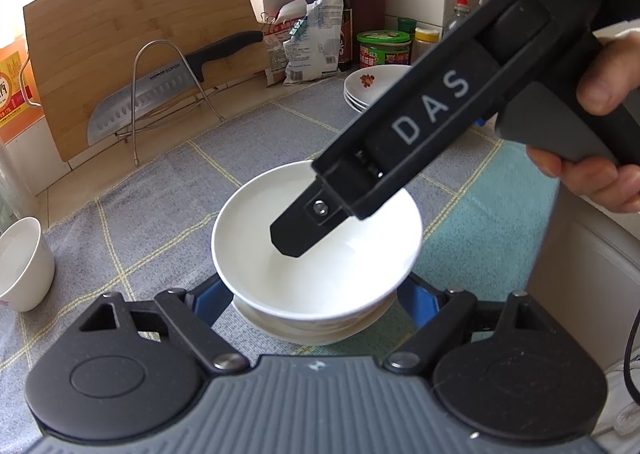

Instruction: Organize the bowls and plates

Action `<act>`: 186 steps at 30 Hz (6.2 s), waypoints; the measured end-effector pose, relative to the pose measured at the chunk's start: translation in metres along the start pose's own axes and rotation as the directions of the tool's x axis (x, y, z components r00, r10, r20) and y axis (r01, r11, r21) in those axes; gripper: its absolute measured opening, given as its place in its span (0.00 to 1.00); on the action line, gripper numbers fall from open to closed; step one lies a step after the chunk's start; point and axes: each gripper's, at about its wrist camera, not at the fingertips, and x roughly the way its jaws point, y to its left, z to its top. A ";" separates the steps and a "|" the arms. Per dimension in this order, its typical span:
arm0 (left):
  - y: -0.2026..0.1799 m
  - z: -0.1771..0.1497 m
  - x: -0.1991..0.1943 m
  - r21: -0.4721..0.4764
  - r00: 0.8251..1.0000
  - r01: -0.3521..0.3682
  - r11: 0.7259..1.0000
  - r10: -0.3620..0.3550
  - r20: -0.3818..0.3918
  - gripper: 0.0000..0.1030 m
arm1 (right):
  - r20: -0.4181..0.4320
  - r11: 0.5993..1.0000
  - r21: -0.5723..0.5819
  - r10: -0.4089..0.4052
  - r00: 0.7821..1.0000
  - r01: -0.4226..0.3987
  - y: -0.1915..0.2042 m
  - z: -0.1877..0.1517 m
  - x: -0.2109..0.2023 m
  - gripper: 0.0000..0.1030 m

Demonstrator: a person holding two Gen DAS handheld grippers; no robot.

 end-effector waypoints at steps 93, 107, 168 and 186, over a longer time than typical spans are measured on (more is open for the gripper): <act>0.200 -0.080 -0.039 -0.194 0.944 -0.314 0.930 0.327 0.041 0.95 | 0.153 0.986 -0.161 -0.008 0.988 0.033 0.136 0.076 0.071 1.00; 0.251 -0.076 0.003 -0.170 0.953 -0.276 0.946 0.292 0.077 0.95 | 0.095 0.983 -0.180 -0.016 0.995 0.033 0.162 0.157 0.155 0.99; 0.261 -0.069 0.009 -0.074 0.979 -0.149 0.986 0.158 0.132 0.84 | -0.064 0.980 -0.194 0.027 0.998 -0.039 0.149 0.190 0.212 0.71; 0.213 -0.072 -0.028 -0.043 0.989 -0.114 0.992 0.118 0.093 0.84 | -0.096 0.981 -0.181 0.046 0.994 -0.063 0.155 0.146 0.159 0.71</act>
